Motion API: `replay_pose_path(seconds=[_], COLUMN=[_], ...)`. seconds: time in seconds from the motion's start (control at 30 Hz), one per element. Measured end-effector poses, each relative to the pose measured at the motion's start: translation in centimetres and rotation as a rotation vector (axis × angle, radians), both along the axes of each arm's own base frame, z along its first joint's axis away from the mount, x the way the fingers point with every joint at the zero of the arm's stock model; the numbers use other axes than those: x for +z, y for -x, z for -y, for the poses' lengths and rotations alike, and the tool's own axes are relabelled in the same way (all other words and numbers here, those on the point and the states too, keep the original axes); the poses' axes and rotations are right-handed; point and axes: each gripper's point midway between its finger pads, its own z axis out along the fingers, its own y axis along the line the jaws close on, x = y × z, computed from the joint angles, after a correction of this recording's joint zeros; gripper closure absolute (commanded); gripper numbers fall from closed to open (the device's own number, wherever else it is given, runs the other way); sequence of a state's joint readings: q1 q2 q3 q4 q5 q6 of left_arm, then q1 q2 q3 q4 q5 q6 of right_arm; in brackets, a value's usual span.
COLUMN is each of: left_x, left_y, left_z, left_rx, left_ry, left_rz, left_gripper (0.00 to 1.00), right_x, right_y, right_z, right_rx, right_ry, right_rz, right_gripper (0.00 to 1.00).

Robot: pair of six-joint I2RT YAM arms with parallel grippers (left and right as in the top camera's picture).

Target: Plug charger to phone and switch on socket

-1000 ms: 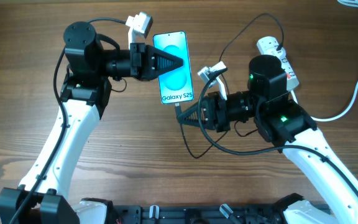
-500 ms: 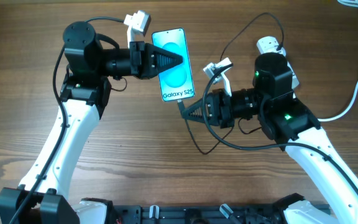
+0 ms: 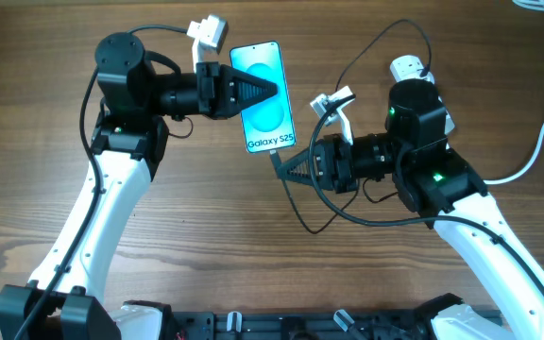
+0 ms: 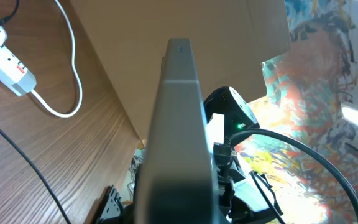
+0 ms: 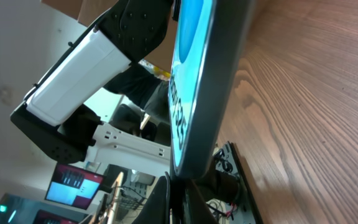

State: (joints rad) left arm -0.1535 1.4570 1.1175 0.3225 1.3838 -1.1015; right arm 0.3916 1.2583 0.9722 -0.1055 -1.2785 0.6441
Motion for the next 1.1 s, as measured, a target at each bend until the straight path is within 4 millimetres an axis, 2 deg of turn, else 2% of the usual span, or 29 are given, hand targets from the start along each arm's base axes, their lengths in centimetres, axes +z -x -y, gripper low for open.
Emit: replay_pose_path(seconds=[1.1], left_x=[0.06], left_y=[-0.54], left_z=[-0.18], left_rx=[0.03], left_ry=[0.0], left_rz=[0.007], left_gripper=[0.96], right_x=[-0.03], right_y=[-0.78], right_z=[-0.3], right_rx=[-0.048], right_ry=[0.012], right_rz=[-0.006], right_gripper=[0.96])
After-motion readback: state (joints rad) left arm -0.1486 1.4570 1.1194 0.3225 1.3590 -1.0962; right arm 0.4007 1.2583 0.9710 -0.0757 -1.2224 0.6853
